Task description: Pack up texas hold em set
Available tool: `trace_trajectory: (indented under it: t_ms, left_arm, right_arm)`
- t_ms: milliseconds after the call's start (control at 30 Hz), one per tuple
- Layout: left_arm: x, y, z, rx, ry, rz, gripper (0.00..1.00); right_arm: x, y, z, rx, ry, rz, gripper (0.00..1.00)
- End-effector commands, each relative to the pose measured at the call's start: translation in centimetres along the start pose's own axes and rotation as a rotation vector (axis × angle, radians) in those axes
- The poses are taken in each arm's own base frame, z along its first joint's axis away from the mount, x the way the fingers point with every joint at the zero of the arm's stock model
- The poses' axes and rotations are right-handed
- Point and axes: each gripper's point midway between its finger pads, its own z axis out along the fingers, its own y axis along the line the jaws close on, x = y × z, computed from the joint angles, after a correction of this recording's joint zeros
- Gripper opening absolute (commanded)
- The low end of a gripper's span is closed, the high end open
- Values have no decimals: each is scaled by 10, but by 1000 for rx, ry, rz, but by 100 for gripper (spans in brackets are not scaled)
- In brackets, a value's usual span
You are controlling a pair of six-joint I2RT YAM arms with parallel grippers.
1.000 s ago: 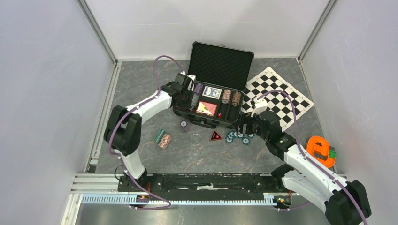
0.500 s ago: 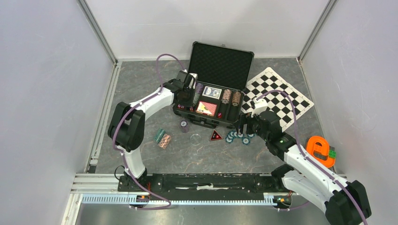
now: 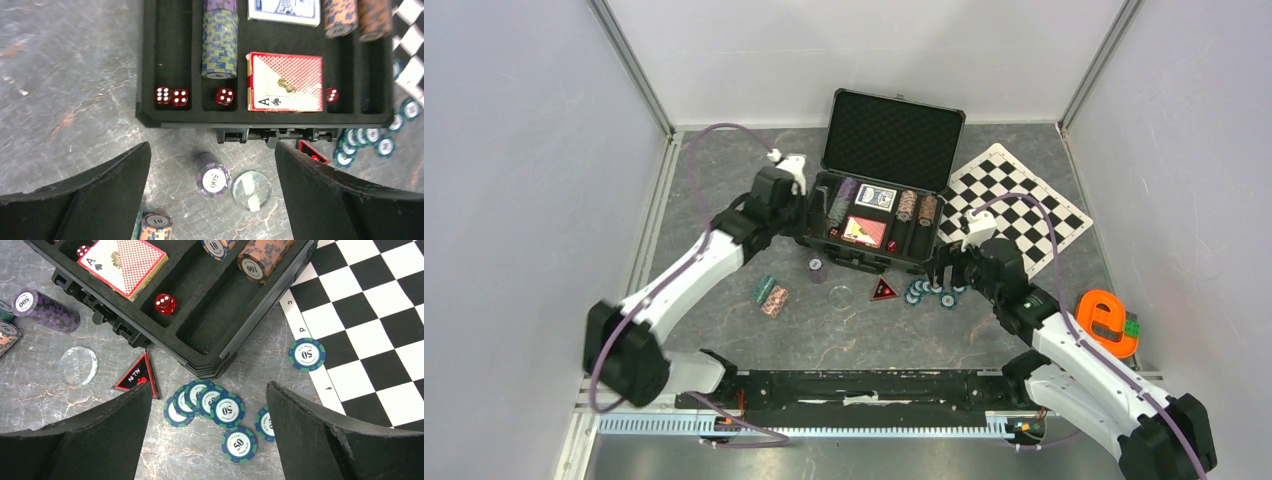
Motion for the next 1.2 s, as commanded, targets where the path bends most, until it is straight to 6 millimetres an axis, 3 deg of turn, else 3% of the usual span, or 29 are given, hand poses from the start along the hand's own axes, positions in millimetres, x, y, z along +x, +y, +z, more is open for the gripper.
trace_trajectory:
  t_ms: [0,167,400,500,700,933,1067,1167]
  left_arm:
    - [-8,21,-42,-78,-186,-145,100]
    - [19,30,-75,-81,-175,-176,100]
    - [77,42,-106,-139,31,-206,100]
    - [91,50,-115,-205,104,-228,100]
    - [102,65,-114,-315,76,-386,100]
    - [130,90,-112,-494,84,-530,100]
    - [139,87,-99,-470,112,-512,96]
    - [131,77,-86,-395,110,-446,89]
  right_arm:
    - [-19,2,-5,-8,-65,-28,90]
    - [-14,4,-6,-25,-61,-34,90]
    - [-9,7,-9,-48,-63,-31,90]
    - [-8,7,-11,-50,-70,-20,90]
    - [-2,12,-14,-86,-59,-20,90]
    - [2,13,-17,-102,-58,-27,90]
    - [1,14,-19,-105,-51,-42,90]
    - [-1,14,-19,-104,-56,-51,90]
